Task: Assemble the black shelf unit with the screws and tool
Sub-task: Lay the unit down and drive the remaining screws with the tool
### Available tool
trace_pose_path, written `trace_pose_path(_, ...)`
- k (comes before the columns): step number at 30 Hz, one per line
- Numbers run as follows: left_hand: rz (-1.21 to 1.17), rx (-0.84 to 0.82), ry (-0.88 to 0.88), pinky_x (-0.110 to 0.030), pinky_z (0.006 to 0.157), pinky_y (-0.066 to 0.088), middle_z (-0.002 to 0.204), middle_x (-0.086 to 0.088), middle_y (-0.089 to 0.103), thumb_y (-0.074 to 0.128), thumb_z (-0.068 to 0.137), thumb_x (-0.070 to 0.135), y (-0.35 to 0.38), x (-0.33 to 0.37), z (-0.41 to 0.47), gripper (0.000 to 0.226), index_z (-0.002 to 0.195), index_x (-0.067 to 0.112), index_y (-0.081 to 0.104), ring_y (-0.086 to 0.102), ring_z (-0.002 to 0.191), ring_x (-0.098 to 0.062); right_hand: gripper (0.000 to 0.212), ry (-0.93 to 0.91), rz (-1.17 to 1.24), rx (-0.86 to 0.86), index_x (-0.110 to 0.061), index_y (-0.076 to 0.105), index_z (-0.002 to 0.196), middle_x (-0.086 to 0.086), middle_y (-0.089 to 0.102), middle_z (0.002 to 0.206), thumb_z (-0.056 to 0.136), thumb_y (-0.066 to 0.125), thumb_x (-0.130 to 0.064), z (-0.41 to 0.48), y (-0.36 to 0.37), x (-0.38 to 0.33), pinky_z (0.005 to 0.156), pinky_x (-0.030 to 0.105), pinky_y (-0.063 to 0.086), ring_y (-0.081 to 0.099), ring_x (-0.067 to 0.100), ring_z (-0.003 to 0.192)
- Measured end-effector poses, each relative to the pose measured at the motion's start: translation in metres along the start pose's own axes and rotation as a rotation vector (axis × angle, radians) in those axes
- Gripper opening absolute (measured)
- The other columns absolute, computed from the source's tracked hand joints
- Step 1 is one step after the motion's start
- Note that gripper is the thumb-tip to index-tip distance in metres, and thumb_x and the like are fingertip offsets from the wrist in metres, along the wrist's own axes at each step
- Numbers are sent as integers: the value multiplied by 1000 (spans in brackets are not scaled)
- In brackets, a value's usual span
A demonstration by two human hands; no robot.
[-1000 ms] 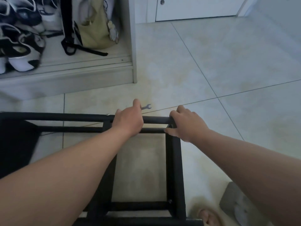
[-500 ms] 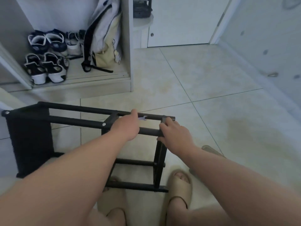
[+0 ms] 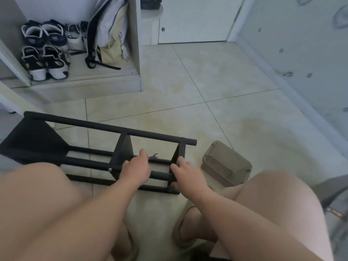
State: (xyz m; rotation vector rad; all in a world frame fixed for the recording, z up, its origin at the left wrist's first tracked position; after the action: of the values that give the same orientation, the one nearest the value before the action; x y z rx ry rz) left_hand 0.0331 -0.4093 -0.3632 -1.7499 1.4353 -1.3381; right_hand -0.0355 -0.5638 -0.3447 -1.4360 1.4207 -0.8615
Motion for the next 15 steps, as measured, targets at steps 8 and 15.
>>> trace_pose_path(8,41,-90,43,-39,82,40,84,-1,55,34,96,7,10,-1,-26,15,102,20,38,51,76,-21,39,-7,7,-43,-13,51,119,7,41,122,89,69,-30,-35,12,-7,68,36,38,55,31,100)
trace_pose_path(15,83,-230,27,-34,74,39,91,0,55,39,97,15,14,4,-29,11,104,17,48,52,80,-19,108,-4,22,-93,-24,32,152,3,28,151,67,77,-72,-36,-5,20,109,43,38,33,28,136)
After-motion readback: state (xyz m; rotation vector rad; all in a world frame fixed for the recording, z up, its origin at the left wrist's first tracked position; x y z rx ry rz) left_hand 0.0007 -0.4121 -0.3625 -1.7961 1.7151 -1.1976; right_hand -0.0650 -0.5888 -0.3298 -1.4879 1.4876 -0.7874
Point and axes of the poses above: each hand's wrist, its own z-axis towards the middle knuckle, its own y-axis out of the palm, x = y × z, the point moved 5 cm from there along z, towards the middle knuckle
